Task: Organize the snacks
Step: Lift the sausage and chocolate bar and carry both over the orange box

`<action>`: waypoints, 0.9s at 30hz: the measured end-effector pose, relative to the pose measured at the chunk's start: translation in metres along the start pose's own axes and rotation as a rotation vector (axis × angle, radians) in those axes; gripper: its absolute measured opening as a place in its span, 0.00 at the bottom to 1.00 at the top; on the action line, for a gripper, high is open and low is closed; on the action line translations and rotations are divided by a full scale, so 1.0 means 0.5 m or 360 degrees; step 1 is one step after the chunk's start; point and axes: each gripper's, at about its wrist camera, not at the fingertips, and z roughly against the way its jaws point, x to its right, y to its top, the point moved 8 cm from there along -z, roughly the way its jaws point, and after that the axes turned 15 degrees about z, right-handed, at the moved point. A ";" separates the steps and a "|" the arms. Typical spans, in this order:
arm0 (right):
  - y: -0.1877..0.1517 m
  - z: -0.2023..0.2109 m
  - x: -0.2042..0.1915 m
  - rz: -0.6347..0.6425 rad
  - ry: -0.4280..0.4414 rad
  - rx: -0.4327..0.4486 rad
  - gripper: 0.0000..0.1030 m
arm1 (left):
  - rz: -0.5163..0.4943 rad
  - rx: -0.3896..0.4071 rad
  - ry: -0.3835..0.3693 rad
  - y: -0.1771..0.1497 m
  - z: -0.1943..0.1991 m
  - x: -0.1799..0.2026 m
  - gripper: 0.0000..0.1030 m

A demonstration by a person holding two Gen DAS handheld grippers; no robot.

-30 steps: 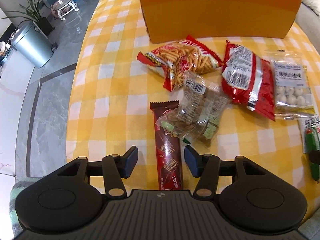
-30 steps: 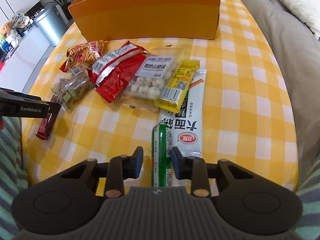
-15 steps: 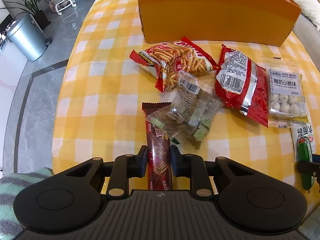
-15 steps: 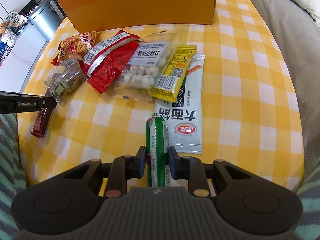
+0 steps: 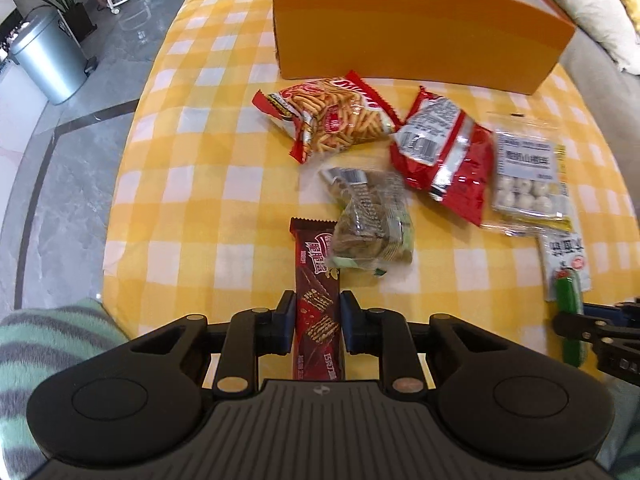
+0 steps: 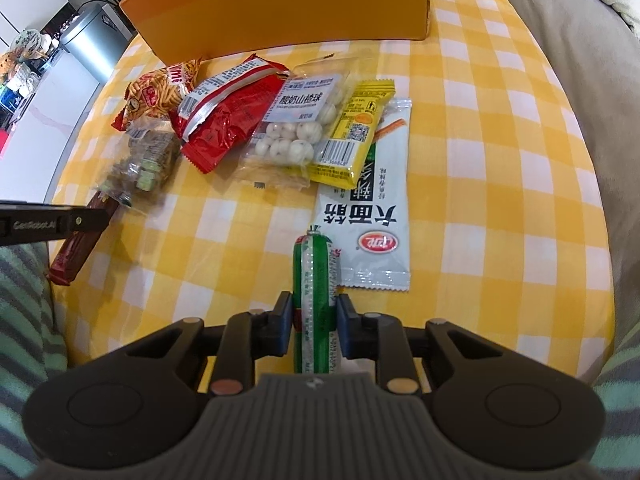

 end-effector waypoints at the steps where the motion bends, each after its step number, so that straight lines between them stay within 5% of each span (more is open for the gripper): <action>1: -0.001 0.002 0.000 -0.0006 0.0005 -0.0001 0.19 | -0.0004 -0.0004 -0.0016 -0.004 0.008 0.003 0.24; 27: 0.022 0.094 -0.018 -0.0048 0.0054 0.0188 0.19 | -0.0100 0.0180 -0.0310 -0.006 0.155 0.112 0.24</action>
